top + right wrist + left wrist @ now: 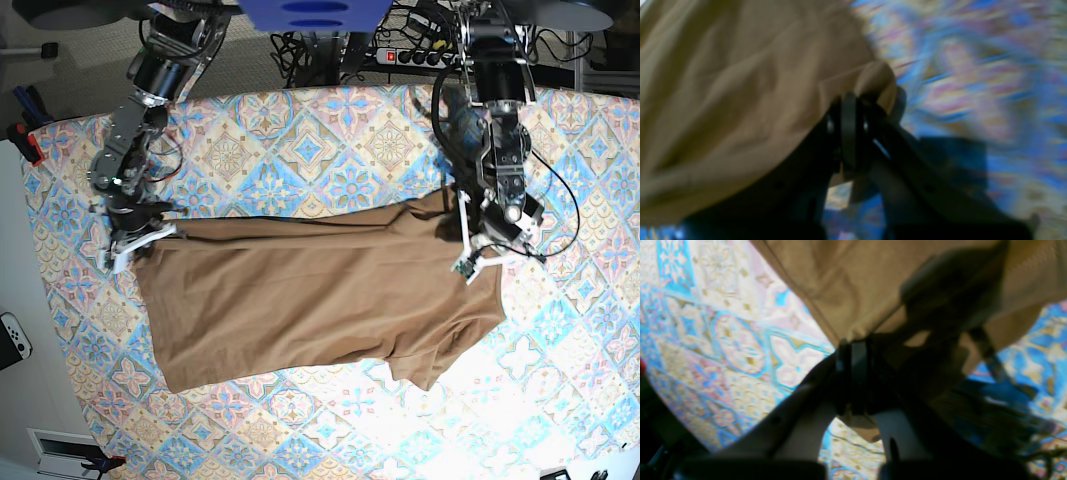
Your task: Layout the t-shirt on the table in an organized manner, then fold the t-shirt properly
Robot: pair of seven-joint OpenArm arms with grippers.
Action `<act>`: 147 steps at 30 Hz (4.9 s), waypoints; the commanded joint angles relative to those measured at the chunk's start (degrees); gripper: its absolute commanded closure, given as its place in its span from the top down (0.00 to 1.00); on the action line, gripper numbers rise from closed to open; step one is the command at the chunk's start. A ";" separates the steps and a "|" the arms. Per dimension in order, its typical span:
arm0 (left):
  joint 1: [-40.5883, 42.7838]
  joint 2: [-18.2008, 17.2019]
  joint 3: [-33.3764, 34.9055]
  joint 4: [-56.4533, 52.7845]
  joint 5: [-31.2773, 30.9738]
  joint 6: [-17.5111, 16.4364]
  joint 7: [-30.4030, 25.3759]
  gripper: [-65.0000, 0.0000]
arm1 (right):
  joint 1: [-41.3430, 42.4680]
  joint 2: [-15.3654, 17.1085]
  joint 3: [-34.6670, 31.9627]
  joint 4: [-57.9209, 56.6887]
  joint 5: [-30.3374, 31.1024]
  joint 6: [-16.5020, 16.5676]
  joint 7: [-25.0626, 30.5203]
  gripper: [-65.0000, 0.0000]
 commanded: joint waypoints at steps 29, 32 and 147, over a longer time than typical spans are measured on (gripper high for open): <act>-5.77 -3.42 -0.17 -7.73 0.51 0.37 -9.84 0.00 | 6.82 2.27 -6.69 -6.74 0.21 -0.29 2.04 0.00; -5.86 -3.51 -0.17 -7.73 0.51 0.37 -10.90 0.00 | 6.82 2.27 -6.69 -6.83 0.21 -0.29 4.15 0.00; 12.60 1.94 -31.64 4.14 -32.11 -1.00 -17.40 0.65 | -4.87 5.79 -8.53 -4.28 32.74 -0.20 6.97 0.40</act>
